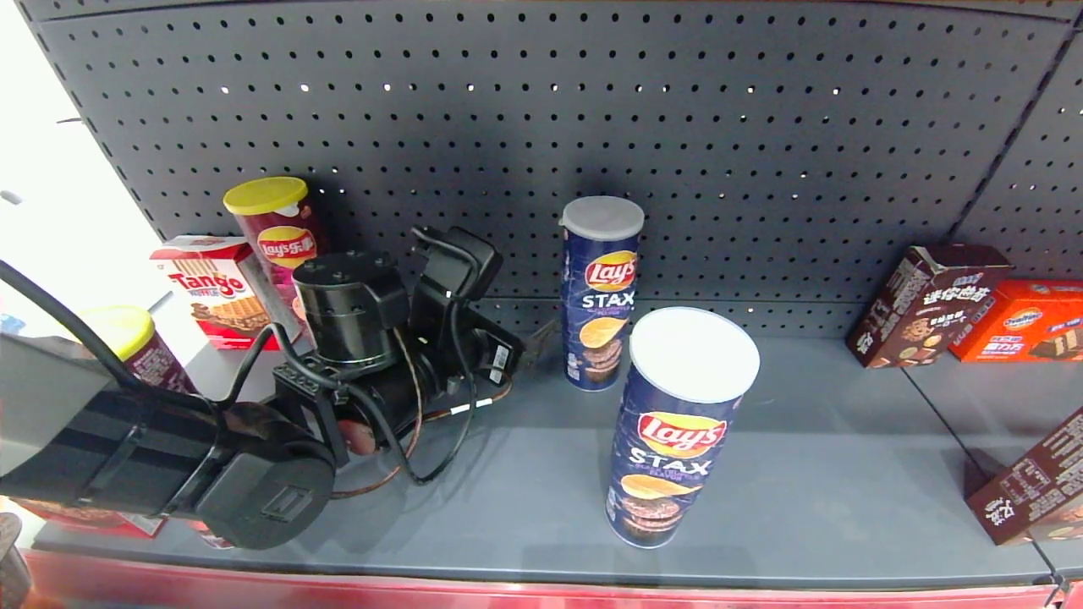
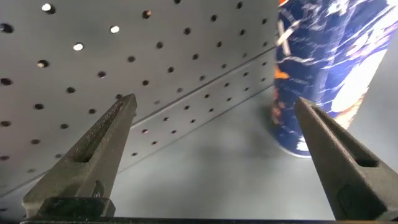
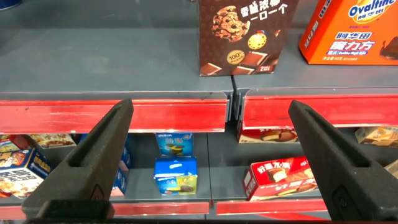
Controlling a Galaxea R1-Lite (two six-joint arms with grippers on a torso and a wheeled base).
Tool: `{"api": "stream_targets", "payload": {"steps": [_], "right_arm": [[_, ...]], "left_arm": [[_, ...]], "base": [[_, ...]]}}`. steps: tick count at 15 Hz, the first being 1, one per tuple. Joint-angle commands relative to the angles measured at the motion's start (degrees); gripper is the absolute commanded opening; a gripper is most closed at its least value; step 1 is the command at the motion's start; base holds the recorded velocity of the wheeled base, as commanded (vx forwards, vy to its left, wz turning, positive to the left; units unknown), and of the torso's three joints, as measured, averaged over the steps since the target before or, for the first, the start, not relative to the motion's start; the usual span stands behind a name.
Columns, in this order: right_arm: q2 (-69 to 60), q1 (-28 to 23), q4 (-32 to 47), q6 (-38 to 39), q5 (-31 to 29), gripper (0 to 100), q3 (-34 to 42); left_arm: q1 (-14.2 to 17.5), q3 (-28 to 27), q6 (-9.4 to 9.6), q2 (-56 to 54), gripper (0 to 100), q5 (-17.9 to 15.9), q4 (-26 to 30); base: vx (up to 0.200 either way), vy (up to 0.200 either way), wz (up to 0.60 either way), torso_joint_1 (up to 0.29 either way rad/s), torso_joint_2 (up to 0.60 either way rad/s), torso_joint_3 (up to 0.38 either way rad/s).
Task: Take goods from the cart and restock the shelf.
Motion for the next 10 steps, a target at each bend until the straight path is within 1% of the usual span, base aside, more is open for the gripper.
{"api": "stream_targets", "payload": {"steps": [1, 7, 10], "right_arm": [[0.1, -0.1, 0.0, 0.0, 0.0, 100, 0.0], [0.1, -0.1, -0.1, 0.0, 0.0, 100, 0.0], [0.1, -0.1, 0.0, 0.0, 0.0, 100, 0.0]], "left_arm": [[0.0, -0.4, 0.04, 1.2, 100, 0.1, -0.1], [0.0, -1.6, 0.04, 3.4, 100, 0.1, 0.0], [0.0, -3.6, -0.05, 4.9, 100, 0.0, 0.2]], "base": [[0.000, 0.000, 0.00, 0.000, 0.00, 0.000], [0.000, 0.000, 0.00, 0.000, 0.00, 0.000], [0.000, 0.000, 0.00, 0.000, 0.00, 0.000]]}}
